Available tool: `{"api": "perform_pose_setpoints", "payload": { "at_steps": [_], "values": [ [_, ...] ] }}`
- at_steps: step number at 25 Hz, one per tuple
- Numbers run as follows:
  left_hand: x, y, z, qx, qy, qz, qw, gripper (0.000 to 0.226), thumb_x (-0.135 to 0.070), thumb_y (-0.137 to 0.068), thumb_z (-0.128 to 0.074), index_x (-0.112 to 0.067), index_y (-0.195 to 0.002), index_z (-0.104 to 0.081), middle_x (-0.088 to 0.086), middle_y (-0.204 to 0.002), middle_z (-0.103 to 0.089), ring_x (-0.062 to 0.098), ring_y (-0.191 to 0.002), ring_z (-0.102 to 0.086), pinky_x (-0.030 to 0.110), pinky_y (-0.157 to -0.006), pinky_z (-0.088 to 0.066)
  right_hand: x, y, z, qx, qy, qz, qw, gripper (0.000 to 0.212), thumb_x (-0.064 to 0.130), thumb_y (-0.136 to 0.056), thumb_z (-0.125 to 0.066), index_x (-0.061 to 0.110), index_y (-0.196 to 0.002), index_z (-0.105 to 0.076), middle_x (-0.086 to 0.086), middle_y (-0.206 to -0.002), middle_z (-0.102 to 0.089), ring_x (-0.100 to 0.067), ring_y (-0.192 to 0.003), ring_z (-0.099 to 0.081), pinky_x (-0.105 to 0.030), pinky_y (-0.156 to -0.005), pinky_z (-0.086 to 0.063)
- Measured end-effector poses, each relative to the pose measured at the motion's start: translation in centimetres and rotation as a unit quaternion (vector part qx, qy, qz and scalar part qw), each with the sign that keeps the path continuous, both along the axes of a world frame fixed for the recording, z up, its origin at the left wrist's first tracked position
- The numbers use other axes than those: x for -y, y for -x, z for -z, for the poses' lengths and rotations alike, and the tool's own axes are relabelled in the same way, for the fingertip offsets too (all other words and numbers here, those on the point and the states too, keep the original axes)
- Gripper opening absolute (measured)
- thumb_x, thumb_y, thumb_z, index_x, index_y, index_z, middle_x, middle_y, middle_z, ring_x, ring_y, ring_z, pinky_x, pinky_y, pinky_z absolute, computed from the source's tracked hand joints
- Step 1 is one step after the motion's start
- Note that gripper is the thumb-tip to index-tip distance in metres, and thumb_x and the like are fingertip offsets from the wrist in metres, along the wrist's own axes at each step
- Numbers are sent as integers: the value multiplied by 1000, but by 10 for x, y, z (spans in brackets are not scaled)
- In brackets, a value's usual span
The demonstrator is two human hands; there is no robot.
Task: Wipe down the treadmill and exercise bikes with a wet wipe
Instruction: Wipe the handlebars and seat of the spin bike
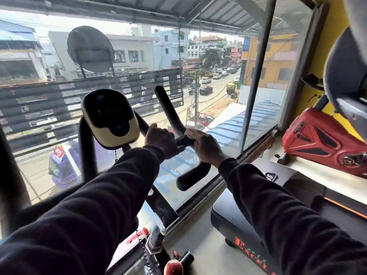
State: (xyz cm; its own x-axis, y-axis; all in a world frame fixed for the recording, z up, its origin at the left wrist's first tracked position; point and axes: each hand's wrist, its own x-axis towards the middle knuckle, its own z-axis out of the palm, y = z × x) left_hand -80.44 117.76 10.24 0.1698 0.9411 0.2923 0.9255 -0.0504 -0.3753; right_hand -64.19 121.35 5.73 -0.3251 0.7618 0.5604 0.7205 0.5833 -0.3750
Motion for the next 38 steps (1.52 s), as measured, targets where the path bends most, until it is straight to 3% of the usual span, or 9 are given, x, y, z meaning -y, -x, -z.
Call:
{"api": "perform_pose_setpoints", "payload": {
  "at_steps": [4, 8, 12, 16, 19, 26, 30, 35, 38],
  "values": [
    [0, 0, 4, 1, -8, 9, 1000, 67, -72, -92, -31, -18, -101, -70, 1, -95, -72, 18, -93, -63, 41, -105, -26, 19, -38, 14, 66, -90, -69, 991, 27, 4, -90, -56, 11, -110, -73, 2, -123, -67, -20, -112, -62, -32, -98, -49],
    [0, 0, 4, -3, 1, 5, 1000, 68, -73, -92, -30, -19, -98, -70, -2, -82, -67, 17, -83, -60, 41, -103, -28, 11, -36, -4, 210, -2, -81, 974, 28, 12, -93, -47, 25, -109, -66, 5, -118, -61, -19, -111, -53, -36, -95, -47],
    [5, 3, 8, -16, 13, 10, 1000, 66, -78, -88, -32, -22, -96, -67, -5, -73, -53, 17, -79, -50, 42, -100, -25, 20, -42, -4, 234, 21, -63, 970, 27, 8, -91, -53, 30, -99, -66, 7, -109, -56, -16, -100, -53, -33, -90, -43],
    [10, 5, 8, 2, 2, 28, 1000, 67, -84, -81, -38, -23, -95, -63, -4, -78, -57, 18, -88, -56, 43, -99, -25, 27, -36, -5, 253, 36, -41, 966, 26, 17, -95, -51, 24, -112, -68, 4, -125, -57, -17, -114, -52, -35, -103, -40],
    [13, 5, 13, 1, -16, 43, 999, 70, -86, -77, -42, -22, -97, -60, -2, -83, -62, 19, -88, -56, 42, -99, -27, 44, -32, -1, 273, 39, -53, 960, 18, 17, -93, -55, 22, -99, -71, 3, -110, -61, -17, -102, -57, -31, -92, -44],
    [15, 5, 16, 12, -18, 49, 999, 73, -86, -72, -46, -20, -100, -60, -1, -92, -64, 19, -95, -54, 40, -102, -27, 68, -26, 1, 263, 52, -62, 961, 19, 9, -91, -52, 18, -97, -68, 3, -100, -60, -16, -94, -56, -37, -89, -47],
    [18, 5, 16, 7, -10, 42, 999, 74, -86, -72, -46, -20, -103, -58, -1, -94, -62, 20, -97, -52, 40, -103, -26, 80, -28, 1, 191, 75, -58, 977, 31, 1, -89, -49, 18, -107, -68, 2, -110, -65, -17, -102, -57, -36, -92, -45],
    [23, 5, 17, 14, 3, 32, 999, 74, -85, -72, -49, -19, -105, -55, 0, -94, -57, 21, -101, -51, 38, -107, -25, 102, -8, 10, 152, 78, -63, 983, 36, 3, -90, -46, 13, -117, -66, -2, -117, -64, -20, -107, -57, -33, -92, -43],
    [22, 6, 16, 13, 4, 31, 999, 73, -82, -74, -49, -18, -108, -55, 1, -99, -59, 21, -101, -51, 39, -106, -25, 102, -7, 6, 140, 104, -49, 983, 33, 15, -92, -44, 16, -117, -66, -1, -119, -63, -20, -113, -54, -34, -94, -41]
  ]
}}
